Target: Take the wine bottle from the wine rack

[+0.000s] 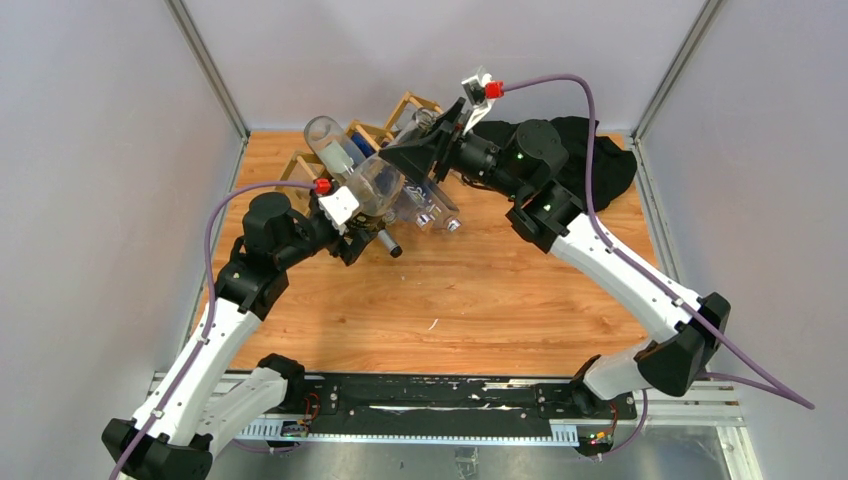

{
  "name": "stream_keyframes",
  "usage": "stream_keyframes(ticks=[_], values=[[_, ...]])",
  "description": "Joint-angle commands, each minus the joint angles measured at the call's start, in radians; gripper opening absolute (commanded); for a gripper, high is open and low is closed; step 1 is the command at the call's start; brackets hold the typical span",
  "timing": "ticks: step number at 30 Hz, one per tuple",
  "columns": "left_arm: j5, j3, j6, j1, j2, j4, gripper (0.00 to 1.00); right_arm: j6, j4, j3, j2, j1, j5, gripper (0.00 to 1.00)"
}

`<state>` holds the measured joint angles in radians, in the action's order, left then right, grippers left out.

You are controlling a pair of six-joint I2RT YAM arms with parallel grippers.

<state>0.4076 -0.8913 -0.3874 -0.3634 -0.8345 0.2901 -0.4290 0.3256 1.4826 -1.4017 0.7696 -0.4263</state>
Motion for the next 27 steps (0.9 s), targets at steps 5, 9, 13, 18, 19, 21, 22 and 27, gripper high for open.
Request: stream_keyframes(ticks=[5,9,13,18,19,21,22,27], values=[[0.052,-0.083,0.024,-0.008,0.022,-0.112,0.0,-0.08,0.081,0.067,-0.041,-0.013,-0.079,0.32],[0.022,-0.1,0.05,-0.008,-0.003,-0.083,0.51,-0.084,0.018,0.082,-0.043,-0.029,-0.076,0.0],[-0.003,-0.169,0.06,-0.008,-0.058,0.029,1.0,-0.1,-0.062,0.122,-0.036,-0.086,-0.088,0.0],[0.007,-0.281,0.025,-0.006,-0.126,0.224,1.0,-0.143,-0.126,0.154,0.007,-0.204,-0.146,0.0],[0.012,-0.312,0.013,-0.006,-0.142,0.268,1.0,-0.144,-0.137,0.157,0.022,-0.227,-0.153,0.0],[0.021,-0.372,-0.006,-0.004,-0.172,0.344,1.0,-0.132,-0.178,0.157,0.053,-0.264,-0.159,0.0],[0.031,-0.413,-0.018,-0.001,-0.188,0.383,1.0,-0.117,-0.201,0.157,0.07,-0.282,-0.158,0.0],[0.067,-0.559,-0.027,0.037,-0.289,0.555,1.0,-0.005,-0.346,0.161,0.145,-0.349,-0.117,0.0]])
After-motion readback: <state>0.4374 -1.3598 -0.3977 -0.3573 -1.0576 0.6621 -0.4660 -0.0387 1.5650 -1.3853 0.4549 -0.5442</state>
